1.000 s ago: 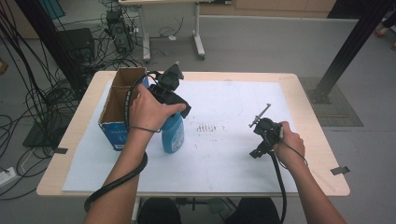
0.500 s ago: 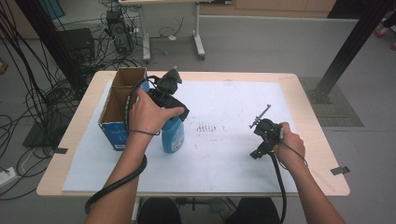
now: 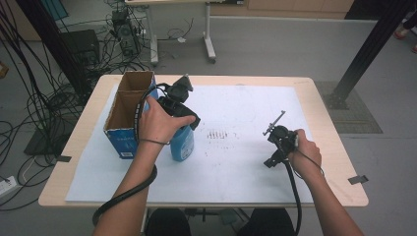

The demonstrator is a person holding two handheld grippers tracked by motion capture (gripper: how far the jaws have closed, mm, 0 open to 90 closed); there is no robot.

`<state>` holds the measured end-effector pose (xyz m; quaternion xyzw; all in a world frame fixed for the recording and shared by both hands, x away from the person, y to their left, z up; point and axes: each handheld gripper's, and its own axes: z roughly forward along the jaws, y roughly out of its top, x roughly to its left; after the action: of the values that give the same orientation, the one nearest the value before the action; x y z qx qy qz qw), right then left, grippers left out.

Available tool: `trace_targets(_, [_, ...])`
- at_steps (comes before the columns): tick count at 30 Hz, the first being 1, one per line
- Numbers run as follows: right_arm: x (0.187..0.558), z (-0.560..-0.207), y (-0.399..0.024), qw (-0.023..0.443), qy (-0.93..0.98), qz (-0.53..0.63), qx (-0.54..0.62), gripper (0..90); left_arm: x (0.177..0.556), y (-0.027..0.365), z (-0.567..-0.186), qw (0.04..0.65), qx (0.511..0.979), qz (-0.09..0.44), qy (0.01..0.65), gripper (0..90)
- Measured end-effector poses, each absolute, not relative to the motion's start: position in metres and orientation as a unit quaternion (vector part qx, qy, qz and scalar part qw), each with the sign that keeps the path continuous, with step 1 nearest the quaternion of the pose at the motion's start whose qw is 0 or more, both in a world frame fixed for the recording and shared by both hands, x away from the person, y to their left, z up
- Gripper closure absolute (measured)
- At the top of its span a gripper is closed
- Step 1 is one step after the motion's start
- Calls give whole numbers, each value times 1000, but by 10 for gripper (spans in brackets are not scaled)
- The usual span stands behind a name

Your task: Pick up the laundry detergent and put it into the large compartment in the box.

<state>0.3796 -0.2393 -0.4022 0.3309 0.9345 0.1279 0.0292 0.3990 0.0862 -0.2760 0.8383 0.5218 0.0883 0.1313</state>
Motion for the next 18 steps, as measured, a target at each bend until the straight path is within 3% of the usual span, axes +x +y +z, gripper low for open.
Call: trace_targets(18, [380,-403,-238,30,934,126,334,43,399,89,-290,132,836,84,526,93])
